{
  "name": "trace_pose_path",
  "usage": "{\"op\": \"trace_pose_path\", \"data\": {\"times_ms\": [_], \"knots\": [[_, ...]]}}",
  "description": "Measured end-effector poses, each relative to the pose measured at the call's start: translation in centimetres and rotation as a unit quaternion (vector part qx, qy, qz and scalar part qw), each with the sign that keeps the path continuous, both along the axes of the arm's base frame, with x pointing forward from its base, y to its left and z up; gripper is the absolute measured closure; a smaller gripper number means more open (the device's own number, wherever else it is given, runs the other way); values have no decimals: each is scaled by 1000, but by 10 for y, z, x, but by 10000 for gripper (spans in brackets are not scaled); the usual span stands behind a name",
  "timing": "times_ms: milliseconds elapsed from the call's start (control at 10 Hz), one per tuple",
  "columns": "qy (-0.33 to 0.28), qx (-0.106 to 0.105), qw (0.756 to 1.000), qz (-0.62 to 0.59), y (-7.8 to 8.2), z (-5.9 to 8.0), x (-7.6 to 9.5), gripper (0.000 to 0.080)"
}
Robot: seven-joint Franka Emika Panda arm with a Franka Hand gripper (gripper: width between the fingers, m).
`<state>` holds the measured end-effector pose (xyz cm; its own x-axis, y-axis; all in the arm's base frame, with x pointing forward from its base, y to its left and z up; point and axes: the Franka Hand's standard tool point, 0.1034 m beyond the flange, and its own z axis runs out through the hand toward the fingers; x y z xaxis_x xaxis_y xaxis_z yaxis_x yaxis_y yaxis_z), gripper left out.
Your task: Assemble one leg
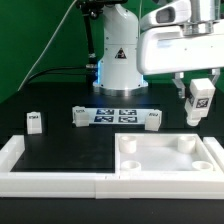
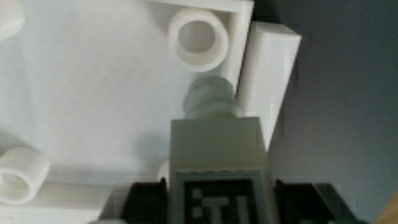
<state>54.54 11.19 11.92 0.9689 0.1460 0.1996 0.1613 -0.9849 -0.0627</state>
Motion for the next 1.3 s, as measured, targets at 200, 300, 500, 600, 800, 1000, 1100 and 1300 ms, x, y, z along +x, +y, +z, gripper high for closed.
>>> {"op": "trace_pose_path", "data": {"times_ms": [200, 300, 500, 600, 800, 1000, 1100, 1300], "knots": [[-10, 3, 1000, -4, -1, 5, 21, 509], [-13, 3, 1000, -1, -4, 2, 29, 509], [-22, 4, 1000, 9, -5, -6, 54, 509], [-29, 1, 999, 29, -6, -8, 66, 509], [-62, 1, 997, 35, -7, -7, 74, 509], [-98, 1, 995, 35, -9, -6, 78, 509], [-142, 1, 989, 32, -12, -7, 77, 509], [-143, 1, 989, 32, -12, -11, 73, 509]]}}
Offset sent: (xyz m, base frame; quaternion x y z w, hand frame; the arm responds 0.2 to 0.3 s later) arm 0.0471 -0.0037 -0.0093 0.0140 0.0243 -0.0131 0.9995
